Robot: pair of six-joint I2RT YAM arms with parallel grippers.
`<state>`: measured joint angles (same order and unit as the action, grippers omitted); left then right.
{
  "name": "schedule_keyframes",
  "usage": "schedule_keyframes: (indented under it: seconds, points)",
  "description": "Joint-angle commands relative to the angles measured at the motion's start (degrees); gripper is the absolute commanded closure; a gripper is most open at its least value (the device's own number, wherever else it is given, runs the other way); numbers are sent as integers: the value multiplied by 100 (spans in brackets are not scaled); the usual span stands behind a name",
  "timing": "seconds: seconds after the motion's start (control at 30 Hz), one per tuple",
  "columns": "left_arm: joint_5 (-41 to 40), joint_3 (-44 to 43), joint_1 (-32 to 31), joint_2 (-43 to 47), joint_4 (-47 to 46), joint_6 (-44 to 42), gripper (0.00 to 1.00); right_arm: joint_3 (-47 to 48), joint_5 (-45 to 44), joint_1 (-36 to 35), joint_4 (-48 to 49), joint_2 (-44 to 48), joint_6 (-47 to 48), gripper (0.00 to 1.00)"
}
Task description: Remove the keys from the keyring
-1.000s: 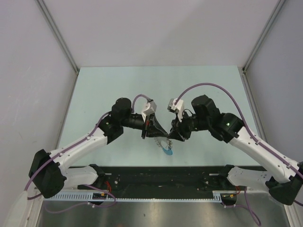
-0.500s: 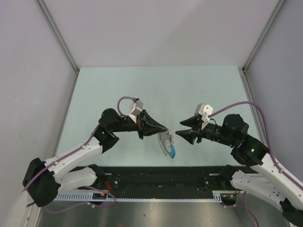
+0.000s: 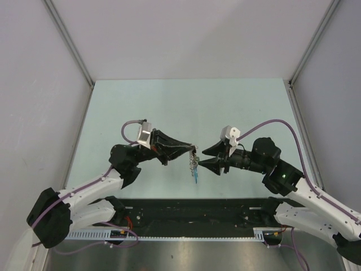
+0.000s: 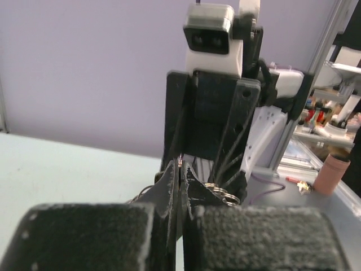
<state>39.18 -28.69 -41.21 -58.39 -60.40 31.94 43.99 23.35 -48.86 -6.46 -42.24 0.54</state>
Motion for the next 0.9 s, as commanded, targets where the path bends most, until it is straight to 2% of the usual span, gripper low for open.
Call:
schedule_keyframes:
  seconds: [0.0, 0.1, 0.3, 0.53, 0.7, 0.87]
  points:
    - [-393, 91, 131, -233, -1807, 857, 100, 31, -304, -159, 584, 93, -89, 50]
    - [-455, 153, 227, -418, -2456, 1208, 100, 31, -682, -150, 767, 233, -71, 50]
    - [-718, 294, 429, -752, -3748, 2315, 100, 13, -806, -141, 1243, 392, 420, 49]
    - [-631, 329, 439, -726, -3663, 2387, 100, 5, -437, -176, 1375, 234, 1431, 51]
    - [-552, 311, 439, -665, -3584, 2395, 100, 13, -806, -185, 1296, 164, 1923, 54]
    - [-473, 320, 439, -621, -3549, 2360, 100, 5, -789, -176, 1410, -12, 2108, 57]
